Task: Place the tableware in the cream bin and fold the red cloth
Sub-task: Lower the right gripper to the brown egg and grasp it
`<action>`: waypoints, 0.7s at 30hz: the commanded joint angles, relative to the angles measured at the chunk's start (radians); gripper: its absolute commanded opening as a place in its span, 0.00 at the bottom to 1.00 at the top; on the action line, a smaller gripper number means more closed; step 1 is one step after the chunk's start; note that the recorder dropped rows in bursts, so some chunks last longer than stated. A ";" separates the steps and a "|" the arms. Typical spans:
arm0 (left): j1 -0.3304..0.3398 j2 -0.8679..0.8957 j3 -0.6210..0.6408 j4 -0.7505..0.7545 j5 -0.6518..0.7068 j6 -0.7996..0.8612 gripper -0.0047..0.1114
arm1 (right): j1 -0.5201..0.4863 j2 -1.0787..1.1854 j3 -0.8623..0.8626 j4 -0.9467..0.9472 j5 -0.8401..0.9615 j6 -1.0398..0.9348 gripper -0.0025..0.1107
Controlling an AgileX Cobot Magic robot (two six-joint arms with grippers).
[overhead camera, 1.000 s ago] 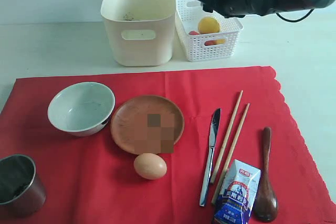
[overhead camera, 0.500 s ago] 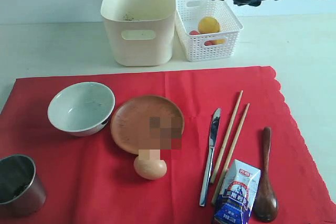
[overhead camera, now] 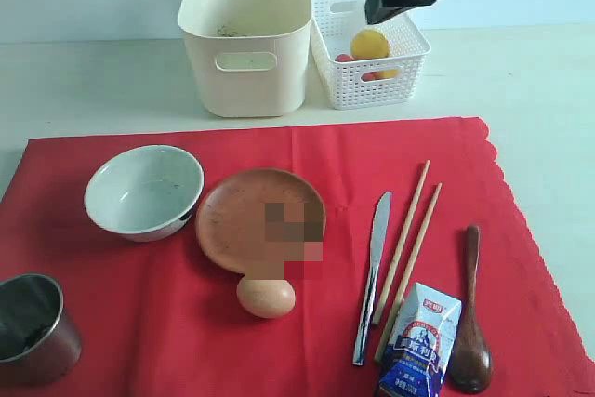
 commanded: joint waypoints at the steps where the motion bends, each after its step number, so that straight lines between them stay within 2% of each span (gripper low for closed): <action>1: 0.001 -0.006 -0.001 -0.005 -0.006 0.004 0.05 | 0.112 -0.022 -0.004 -0.004 0.051 -0.011 0.02; 8: 0.001 -0.006 -0.001 -0.005 -0.006 0.004 0.05 | 0.270 -0.022 0.080 -0.004 0.067 -0.034 0.02; 21: 0.001 -0.006 -0.001 -0.005 -0.006 0.004 0.05 | 0.451 -0.022 0.300 -0.004 0.008 -0.041 0.02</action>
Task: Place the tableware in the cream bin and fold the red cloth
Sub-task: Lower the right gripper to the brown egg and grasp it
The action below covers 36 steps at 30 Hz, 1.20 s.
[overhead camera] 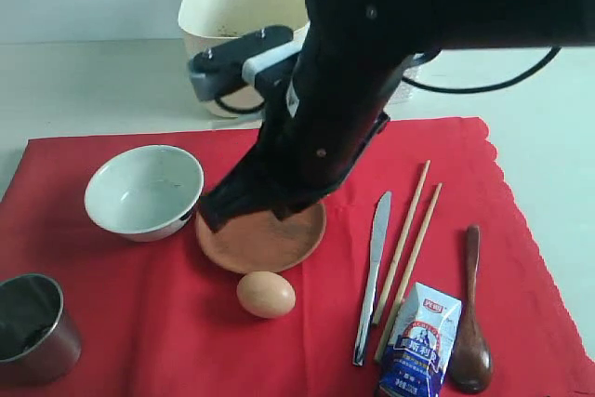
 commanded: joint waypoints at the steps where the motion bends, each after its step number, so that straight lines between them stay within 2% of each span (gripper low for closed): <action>1: 0.001 -0.006 -0.001 -0.005 -0.006 0.004 0.05 | 0.062 -0.006 0.058 -0.004 -0.053 -0.014 0.02; 5: 0.001 -0.006 -0.001 -0.005 -0.006 0.004 0.05 | 0.118 -0.006 0.101 -0.027 -0.158 -0.012 0.03; 9: 0.001 -0.006 -0.001 -0.005 -0.006 0.004 0.05 | 0.155 0.002 0.112 -0.065 -0.216 -0.001 0.11; 14: 0.001 -0.006 -0.001 -0.005 -0.006 0.004 0.05 | 0.155 0.051 0.112 -0.093 -0.215 0.082 0.28; 19: 0.001 -0.006 -0.001 -0.005 -0.006 0.004 0.05 | 0.155 0.114 0.112 -0.112 -0.214 0.153 0.54; 23: 0.001 -0.006 -0.001 -0.005 -0.006 0.004 0.05 | 0.155 0.157 0.112 -0.116 -0.215 0.151 0.65; 31: 0.001 -0.006 -0.001 -0.005 -0.006 0.004 0.05 | 0.155 0.215 0.112 -0.149 -0.216 0.151 0.64; 33: 0.001 -0.006 -0.001 -0.005 -0.006 0.004 0.05 | 0.155 0.215 0.112 -0.149 -0.216 0.151 0.56; 36: 0.001 -0.006 -0.001 -0.005 -0.006 0.004 0.05 | 0.155 0.215 0.112 -0.149 -0.216 0.151 0.33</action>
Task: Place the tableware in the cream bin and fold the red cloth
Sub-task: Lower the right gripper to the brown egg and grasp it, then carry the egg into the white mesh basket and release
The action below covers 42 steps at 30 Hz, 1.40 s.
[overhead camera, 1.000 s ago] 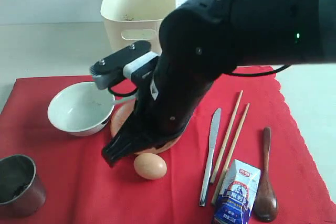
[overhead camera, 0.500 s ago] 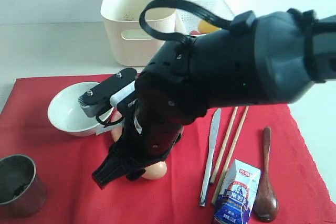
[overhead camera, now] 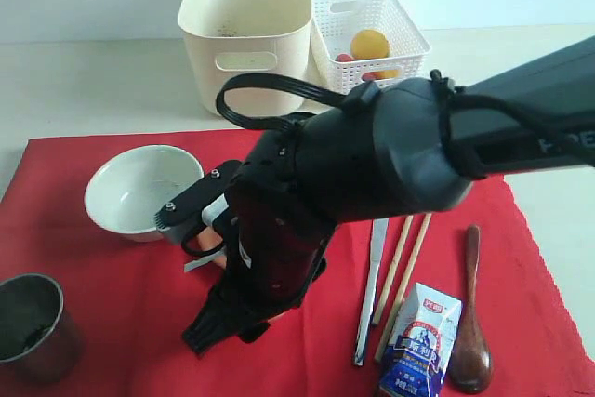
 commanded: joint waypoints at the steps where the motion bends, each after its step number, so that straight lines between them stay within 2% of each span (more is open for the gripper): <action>1: 0.001 -0.006 -0.001 -0.005 -0.006 0.004 0.05 | 0.001 -0.002 0.003 -0.011 -0.008 0.002 0.28; 3: 0.001 -0.006 -0.001 -0.005 -0.006 0.004 0.05 | 0.001 -0.002 0.003 -0.005 -0.008 0.002 0.15; 6: 0.001 -0.006 -0.001 -0.005 -0.006 0.004 0.05 | 0.001 -0.006 -0.001 0.003 0.011 0.002 0.03; 7: 0.001 -0.006 -0.001 -0.005 -0.006 0.004 0.05 | 0.001 -0.019 -0.001 0.005 0.020 0.002 0.02; 17: 0.001 -0.006 -0.001 -0.005 -0.006 0.004 0.05 | 0.001 -0.214 -0.001 -0.013 0.014 -0.006 0.02; 25: 0.001 -0.006 -0.001 -0.005 -0.006 0.004 0.05 | -0.020 -0.271 -0.001 -0.132 0.010 0.004 0.02; 37: 0.001 -0.006 -0.001 -0.005 -0.006 0.004 0.05 | -0.213 -0.271 -0.001 -0.137 -0.068 0.011 0.02; 42: 0.001 -0.006 -0.001 -0.005 -0.006 0.004 0.05 | -0.311 -0.256 -0.001 -0.156 -0.163 0.114 0.02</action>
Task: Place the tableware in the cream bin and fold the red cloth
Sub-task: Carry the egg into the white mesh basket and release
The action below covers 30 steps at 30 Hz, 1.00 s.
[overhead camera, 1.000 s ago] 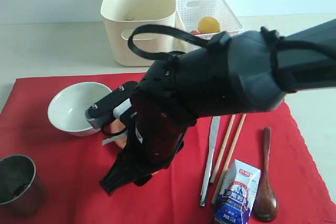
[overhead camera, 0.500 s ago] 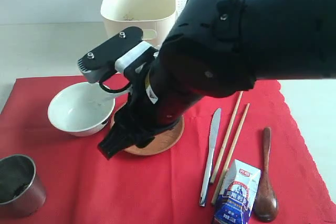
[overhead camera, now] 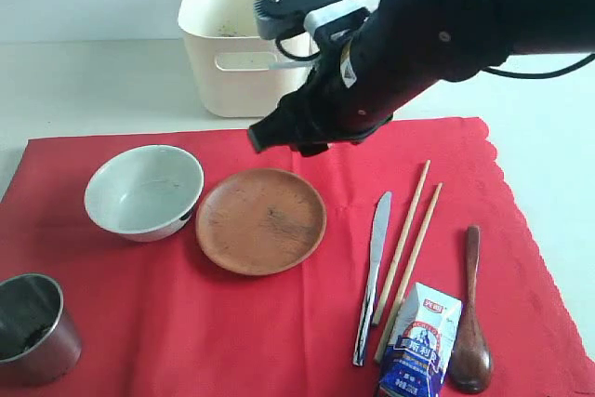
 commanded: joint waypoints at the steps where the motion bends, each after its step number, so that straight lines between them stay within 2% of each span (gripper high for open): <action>1: 0.001 -0.006 -0.001 -0.005 -0.006 0.004 0.05 | -0.043 0.009 -0.001 -0.062 -0.095 0.043 0.02; 4: 0.001 -0.006 -0.001 -0.005 -0.006 0.004 0.05 | -0.043 0.017 -0.001 -0.163 -0.166 0.045 0.02; 6: 0.001 -0.006 -0.001 -0.005 -0.006 0.004 0.05 | -0.081 0.052 -0.011 -0.230 -0.188 0.122 0.02; 16: 0.001 -0.006 -0.001 -0.005 -0.006 0.004 0.05 | -0.296 0.266 -0.195 -0.228 -0.220 0.133 0.02; 30: 0.001 -0.006 -0.001 -0.005 -0.006 0.004 0.05 | -0.397 0.480 -0.528 -0.239 -0.227 0.130 0.02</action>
